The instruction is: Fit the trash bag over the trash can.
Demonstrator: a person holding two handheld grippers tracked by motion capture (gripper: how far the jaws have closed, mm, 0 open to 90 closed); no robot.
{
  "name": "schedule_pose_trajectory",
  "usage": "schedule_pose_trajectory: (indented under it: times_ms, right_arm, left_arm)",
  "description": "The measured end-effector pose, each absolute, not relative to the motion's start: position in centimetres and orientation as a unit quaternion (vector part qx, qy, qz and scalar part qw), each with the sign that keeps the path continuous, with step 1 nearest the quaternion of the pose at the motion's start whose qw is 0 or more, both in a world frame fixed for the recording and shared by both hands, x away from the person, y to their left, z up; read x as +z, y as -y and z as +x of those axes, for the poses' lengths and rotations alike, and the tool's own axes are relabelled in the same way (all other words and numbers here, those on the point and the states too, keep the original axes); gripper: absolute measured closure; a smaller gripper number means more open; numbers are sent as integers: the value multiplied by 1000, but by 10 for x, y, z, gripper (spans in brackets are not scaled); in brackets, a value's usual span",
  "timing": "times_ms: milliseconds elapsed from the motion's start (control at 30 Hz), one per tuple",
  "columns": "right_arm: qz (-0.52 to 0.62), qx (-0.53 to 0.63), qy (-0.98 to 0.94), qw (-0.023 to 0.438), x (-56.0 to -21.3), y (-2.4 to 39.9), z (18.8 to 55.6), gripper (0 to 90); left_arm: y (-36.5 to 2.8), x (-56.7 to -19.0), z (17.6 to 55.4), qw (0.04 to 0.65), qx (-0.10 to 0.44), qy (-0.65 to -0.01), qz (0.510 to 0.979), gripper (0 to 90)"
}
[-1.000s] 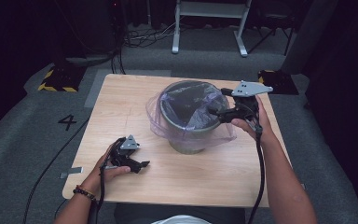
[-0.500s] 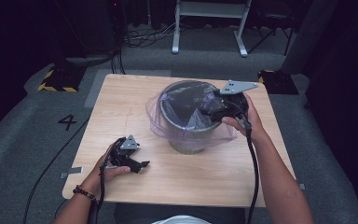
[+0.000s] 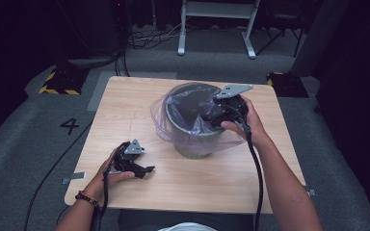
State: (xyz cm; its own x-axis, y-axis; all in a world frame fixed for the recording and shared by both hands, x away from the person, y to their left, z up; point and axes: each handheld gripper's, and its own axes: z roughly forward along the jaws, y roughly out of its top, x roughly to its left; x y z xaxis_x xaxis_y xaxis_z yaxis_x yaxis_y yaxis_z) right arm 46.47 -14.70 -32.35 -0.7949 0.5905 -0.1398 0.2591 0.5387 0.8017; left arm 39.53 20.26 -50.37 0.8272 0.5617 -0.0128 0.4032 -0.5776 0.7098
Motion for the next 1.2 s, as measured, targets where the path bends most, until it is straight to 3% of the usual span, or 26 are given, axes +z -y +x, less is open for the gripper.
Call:
schedule_pose_trajectory:
  times_ms: [333, 667, 1200]
  right_arm:
    - [285, 358, -874, 165, -321, 145, 475, 269]
    - [294, 332, -885, 142, -321, 141, 480, 212]
    - [321, 274, -895, 148, -324, 138, 490, 229]
  left_arm:
    - [-203, -504, 395, 369, 108, -274, 881, 135]
    - [-203, -504, 395, 369, 107, -274, 882, 134]
    - [-203, -504, 395, 369, 108, -274, 882, 134]
